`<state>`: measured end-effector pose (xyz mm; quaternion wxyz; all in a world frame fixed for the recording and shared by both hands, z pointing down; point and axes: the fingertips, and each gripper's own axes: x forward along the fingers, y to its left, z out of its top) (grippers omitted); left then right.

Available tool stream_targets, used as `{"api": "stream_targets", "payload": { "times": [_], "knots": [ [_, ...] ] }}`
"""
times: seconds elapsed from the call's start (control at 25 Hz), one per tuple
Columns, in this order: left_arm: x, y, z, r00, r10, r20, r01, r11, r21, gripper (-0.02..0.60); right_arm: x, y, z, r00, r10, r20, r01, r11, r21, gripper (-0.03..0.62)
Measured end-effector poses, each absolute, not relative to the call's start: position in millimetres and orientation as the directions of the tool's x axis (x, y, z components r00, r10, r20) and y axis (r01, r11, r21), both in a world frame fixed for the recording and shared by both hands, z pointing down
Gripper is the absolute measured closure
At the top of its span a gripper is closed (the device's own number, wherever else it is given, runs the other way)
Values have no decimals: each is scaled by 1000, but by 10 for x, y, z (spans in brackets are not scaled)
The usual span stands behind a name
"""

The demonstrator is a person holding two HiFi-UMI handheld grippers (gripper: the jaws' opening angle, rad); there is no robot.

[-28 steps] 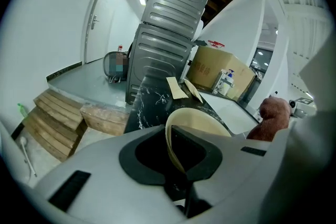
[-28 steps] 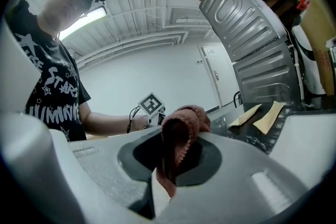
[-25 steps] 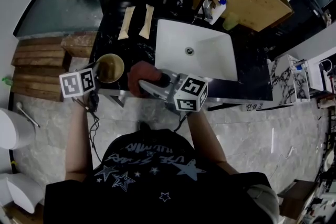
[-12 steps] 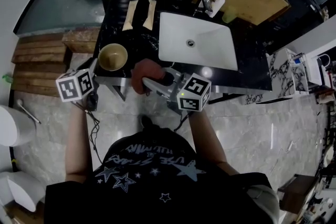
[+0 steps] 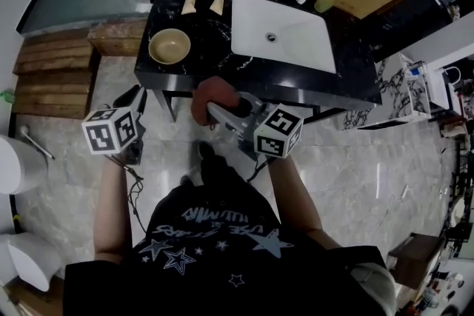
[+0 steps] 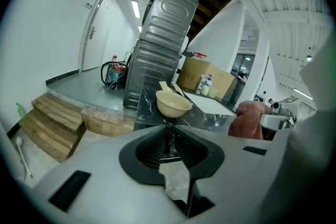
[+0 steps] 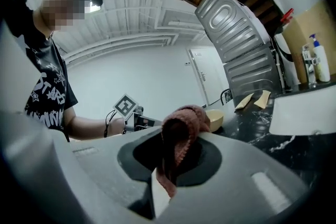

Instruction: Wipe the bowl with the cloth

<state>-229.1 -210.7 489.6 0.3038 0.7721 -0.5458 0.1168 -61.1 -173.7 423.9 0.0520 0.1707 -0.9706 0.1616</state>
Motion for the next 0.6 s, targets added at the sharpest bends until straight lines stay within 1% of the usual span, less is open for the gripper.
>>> {"api": "stream_targets", "payload": {
  "times": [0.16,0.2,0.32,0.6],
  "knots": [
    [-2186,-1825,4978,426,-756,497,-893,-263,365,530,-580,-1525,4390,-904,-380,196,-423,857,-294,548],
    [-2158,-1764,5016,433,-751,499,-890,-270,367,554,-567,-1476,4433,-896,-393,207,-440,849,-294,548],
    [-2091,-1601,5117,450,-734,508,-883,-280,377,574,-545,-1346,4510,-875,-424,233,-478,832,-282,548],
    [-1922,-1366,5035,453,-739,498,-882,-289,372,574,-477,-1154,4511,-871,-430,239,-482,842,-242,548]
  ]
}}
